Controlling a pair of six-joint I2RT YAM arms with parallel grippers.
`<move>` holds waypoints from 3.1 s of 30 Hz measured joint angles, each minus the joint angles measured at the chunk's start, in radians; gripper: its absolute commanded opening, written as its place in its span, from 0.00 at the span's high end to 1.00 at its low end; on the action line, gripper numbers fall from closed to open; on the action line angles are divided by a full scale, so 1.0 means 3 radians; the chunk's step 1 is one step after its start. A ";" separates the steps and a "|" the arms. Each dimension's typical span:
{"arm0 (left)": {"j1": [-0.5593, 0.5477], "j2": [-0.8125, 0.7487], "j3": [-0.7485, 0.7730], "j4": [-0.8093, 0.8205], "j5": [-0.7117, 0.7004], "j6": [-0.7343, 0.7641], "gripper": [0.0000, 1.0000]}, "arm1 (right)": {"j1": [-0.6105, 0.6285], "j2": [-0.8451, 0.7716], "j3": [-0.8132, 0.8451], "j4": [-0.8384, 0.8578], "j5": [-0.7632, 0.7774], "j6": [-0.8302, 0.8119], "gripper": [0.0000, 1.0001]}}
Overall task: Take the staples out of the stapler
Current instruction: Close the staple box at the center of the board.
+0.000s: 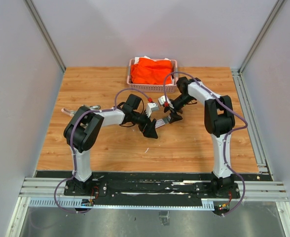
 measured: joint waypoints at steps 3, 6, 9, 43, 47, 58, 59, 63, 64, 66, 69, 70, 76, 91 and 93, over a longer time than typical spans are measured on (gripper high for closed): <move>0.0000 0.0000 0.0001 0.0004 0.0004 0.0000 0.02 | 0.0000 -0.0024 -0.0065 0.0070 -0.0009 0.0024 0.27; 0.0000 0.0000 0.0000 0.0010 0.0015 0.0001 0.02 | 0.0001 -0.0025 -0.0178 0.0145 -0.0006 0.0057 0.26; 0.0000 0.0000 -0.0004 0.0022 0.0020 0.0000 0.02 | 0.0003 -0.0025 -0.0253 0.0174 -0.0017 0.0065 0.27; 0.0004 0.0020 -0.0065 0.0200 0.0100 -0.0015 0.02 | 0.0078 -0.0045 -0.0282 0.0252 -0.0009 0.0109 0.58; 0.0003 0.0032 -0.0064 0.0220 0.0112 -0.0029 0.02 | 0.0079 -0.0045 -0.0282 0.0252 -0.0010 0.0108 0.58; -0.0005 0.0072 -0.0032 0.0252 0.0132 -0.0048 0.02 | 0.0066 -0.0045 -0.0282 0.0230 -0.0014 0.0045 0.57; -0.0006 0.0085 -0.0018 0.0253 0.0141 -0.0050 0.02 | 0.0061 -0.0045 -0.0282 0.0224 -0.0017 0.0029 0.57; -0.0008 0.0128 0.0025 0.0259 0.0181 -0.0055 0.02 | 0.0043 -0.0045 -0.0282 0.0184 -0.0020 -0.0052 0.57; -0.0008 0.0134 0.0033 0.0259 0.0186 -0.0056 0.02 | 0.0039 -0.0045 -0.0282 0.0175 -0.0023 -0.0067 0.57; -0.0008 0.0149 0.0051 0.0256 0.0198 -0.0062 0.02 | 0.0033 -0.0045 -0.0282 0.0153 -0.0024 -0.0106 0.56; -0.0008 0.0173 0.0088 0.0226 0.0211 -0.0061 0.02 | 0.0023 -0.0045 -0.0282 0.0123 -0.0024 -0.0158 0.56; -0.0008 0.0183 0.0102 0.0217 0.0217 -0.0061 0.02 | 0.0018 -0.0045 -0.0282 0.0114 -0.0023 -0.0172 0.56; -0.0006 0.0211 0.0136 0.0216 0.0235 -0.0074 0.02 | -0.0001 -0.0045 -0.0280 0.0076 -0.0010 -0.0201 0.42; -0.0034 0.0205 0.0136 0.0281 0.0144 -0.0090 0.02 | -0.0085 -0.0270 -0.0259 -0.0004 0.0025 -0.0018 0.30; -0.0036 0.0205 0.0136 0.0285 0.0140 -0.0090 0.02 | -0.0150 -0.0365 -0.0266 -0.0006 0.0025 0.0060 0.28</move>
